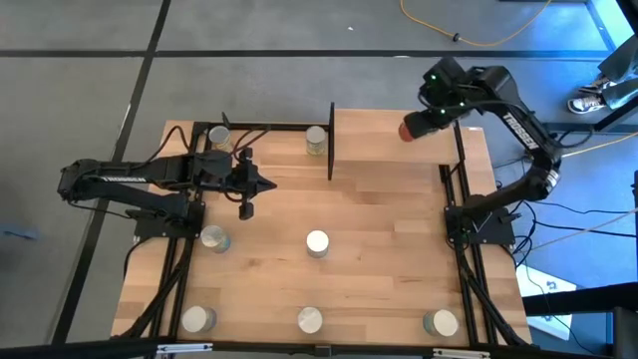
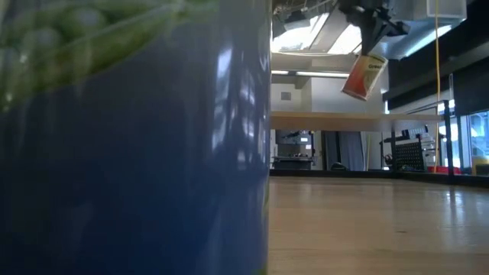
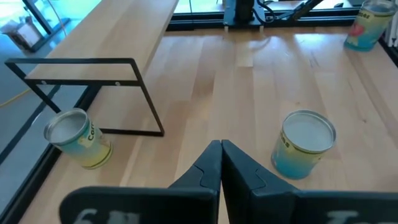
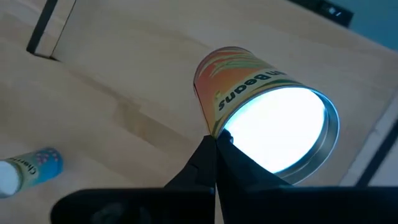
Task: Pick and place cans onto a shelf
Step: Put the canned green beans on the shelf
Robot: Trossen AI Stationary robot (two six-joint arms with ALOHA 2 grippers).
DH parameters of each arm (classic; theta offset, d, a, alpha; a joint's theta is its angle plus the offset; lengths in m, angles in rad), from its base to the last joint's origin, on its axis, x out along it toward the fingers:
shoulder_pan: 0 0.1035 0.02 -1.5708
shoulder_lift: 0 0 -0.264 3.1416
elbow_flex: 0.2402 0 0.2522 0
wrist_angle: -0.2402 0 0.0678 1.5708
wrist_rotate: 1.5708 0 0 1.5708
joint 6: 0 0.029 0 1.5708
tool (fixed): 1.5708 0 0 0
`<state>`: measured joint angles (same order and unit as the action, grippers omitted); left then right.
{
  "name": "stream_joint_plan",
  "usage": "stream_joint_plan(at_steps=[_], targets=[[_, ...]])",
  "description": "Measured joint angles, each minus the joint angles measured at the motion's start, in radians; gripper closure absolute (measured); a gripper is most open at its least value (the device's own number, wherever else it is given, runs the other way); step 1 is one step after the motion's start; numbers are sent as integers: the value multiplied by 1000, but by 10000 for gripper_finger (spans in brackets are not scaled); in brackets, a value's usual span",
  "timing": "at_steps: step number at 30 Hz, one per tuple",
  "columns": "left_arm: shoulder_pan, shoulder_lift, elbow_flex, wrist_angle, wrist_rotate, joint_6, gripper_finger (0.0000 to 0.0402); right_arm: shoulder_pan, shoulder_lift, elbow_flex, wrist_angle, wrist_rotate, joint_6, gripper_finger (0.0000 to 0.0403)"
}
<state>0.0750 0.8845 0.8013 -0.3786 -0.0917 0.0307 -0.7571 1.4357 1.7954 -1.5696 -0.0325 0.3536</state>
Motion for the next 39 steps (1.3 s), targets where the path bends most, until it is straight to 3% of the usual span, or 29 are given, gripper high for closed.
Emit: stream_joint_plan(at_steps=[5,9,14,33,39], targets=[[0,0,0,-5,0,-1,401,-1,51,-7,1,-30,1,403],[0,0,0,-6,4,-2,401,0,64,-84,0,-88,-6,403],[0,0,0,-6,4,-2,401,0,56,-171,10,-83,-32,403],[0,0,0,-7,4,-3,401,0,67,-90,-5,-36,-70,402],[0,0,0,-7,4,-3,401,0,67,-89,-3,-37,-71,379]])
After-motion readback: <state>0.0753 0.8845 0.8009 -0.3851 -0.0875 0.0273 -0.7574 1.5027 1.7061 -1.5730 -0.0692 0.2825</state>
